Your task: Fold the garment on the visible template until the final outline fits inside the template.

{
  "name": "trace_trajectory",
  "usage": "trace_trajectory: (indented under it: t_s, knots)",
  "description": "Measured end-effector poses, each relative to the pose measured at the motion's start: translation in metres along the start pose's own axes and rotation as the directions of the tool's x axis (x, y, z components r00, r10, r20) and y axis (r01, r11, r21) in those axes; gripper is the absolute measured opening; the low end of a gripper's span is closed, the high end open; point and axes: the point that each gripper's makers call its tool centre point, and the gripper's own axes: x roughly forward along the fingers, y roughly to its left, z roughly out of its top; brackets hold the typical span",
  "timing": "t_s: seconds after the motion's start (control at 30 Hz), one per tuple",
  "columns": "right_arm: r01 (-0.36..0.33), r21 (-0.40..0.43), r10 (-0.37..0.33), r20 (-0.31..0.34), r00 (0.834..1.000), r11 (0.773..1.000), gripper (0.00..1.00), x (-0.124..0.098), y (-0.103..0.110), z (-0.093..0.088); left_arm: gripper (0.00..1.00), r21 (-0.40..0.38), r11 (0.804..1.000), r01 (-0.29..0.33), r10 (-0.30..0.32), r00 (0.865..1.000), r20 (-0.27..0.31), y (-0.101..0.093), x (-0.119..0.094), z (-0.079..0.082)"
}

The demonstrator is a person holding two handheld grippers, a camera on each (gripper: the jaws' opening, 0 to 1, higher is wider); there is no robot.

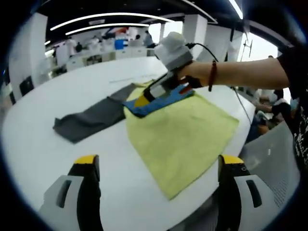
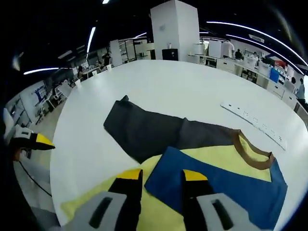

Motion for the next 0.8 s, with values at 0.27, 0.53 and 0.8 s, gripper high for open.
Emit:
trace_trajectory:
  t_s: [0.27,0.53,0.8]
  knots:
    - [0.057,0.007,-0.057,-0.011,0.998,0.998,0.65,-0.022,-0.026,-0.002,0.99,0.017,1.000,-0.004,0.004,1.000,0.009,0.000,-0.003,0.006]
    - [0.106,0.047,-0.104,-0.029,0.994,0.993,0.74,-0.047,-0.057,-0.018,0.99,0.025,1.000,-0.001,0.000,1.000,0.016,-0.006,-0.006,0.010]
    - [0.187,0.060,-0.184,-0.046,0.982,0.981,0.74,-0.077,-0.095,-0.039,0.99,0.030,1.000,0.002,-0.002,1.000,0.015,-0.007,-0.009,0.011]
